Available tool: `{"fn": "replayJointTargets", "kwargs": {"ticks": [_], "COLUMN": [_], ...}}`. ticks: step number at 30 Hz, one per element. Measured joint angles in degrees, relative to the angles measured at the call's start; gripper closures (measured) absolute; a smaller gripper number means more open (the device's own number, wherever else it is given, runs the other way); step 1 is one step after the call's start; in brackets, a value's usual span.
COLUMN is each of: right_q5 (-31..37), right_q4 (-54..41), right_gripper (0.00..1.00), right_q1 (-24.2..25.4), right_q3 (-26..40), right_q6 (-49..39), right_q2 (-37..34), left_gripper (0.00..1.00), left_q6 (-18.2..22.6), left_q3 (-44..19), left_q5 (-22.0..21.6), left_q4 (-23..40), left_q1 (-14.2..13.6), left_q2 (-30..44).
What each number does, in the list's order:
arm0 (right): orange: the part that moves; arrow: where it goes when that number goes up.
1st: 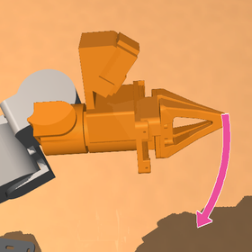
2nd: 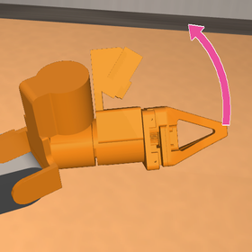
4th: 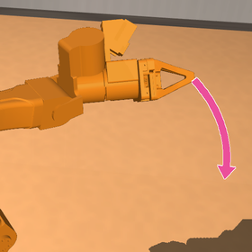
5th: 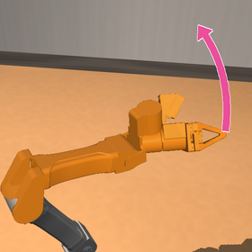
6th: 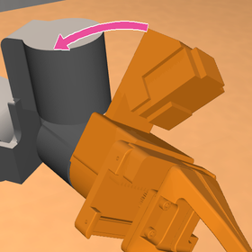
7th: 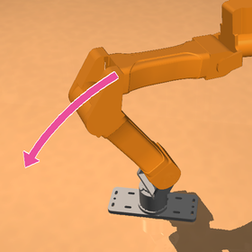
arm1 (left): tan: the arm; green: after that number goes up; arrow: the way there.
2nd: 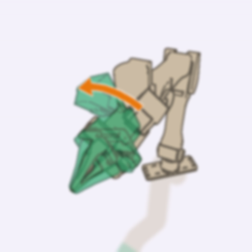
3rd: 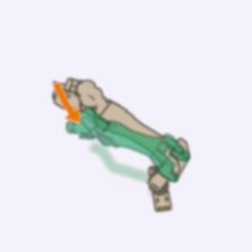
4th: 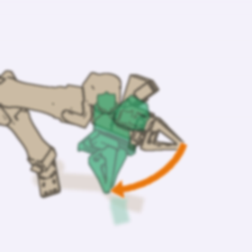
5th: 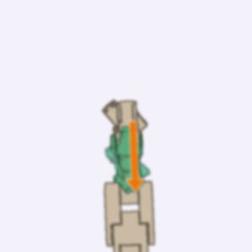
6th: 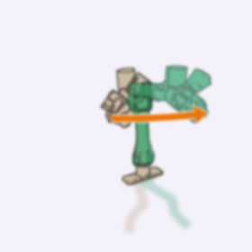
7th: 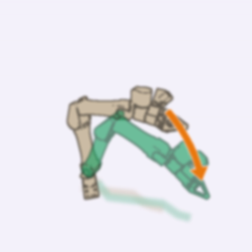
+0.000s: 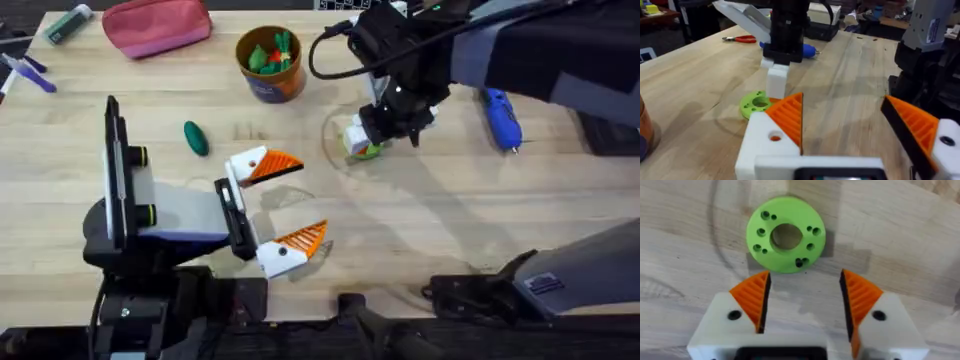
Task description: Pick up the gripper from the table and insert it into the empty holder that is missing its gripper. Then pick up a screw, insert it into the mounting hole, and use the screwdriver to tighten it. Finally, clean up the table by picking up the vegetable and placing it into the bucket.
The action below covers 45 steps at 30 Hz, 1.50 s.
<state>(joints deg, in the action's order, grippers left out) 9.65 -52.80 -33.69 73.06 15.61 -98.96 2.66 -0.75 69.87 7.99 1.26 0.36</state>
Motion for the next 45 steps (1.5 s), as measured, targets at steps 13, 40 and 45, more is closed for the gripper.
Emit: {"fn": "replayJointTargets", "kwargs": {"ticks": [13,40,45], "right_q5": [-0.37,-2.49,-3.05], "right_q4": [0.92,3.53,3.55], "right_gripper": [0.406,0.595,0.665], "right_q1": [0.59,0.61,0.61], "right_q3": [0.04,0.09,0.09], "right_q6": [2.41,3.25,3.44], "right_q2": [-2.64,-3.87,-3.87], "left_gripper": [0.015,0.014,0.015], "left_q6": [0.0,0.0,0.0], "left_q3": [0.0,0.0,0.0], "left_q5": [0.0,-0.01,0.0], "left_q4": [0.0,0.0,0.0], "left_q1": [0.0,0.0,0.0], "left_q2": [0.0,0.0,0.0]}}
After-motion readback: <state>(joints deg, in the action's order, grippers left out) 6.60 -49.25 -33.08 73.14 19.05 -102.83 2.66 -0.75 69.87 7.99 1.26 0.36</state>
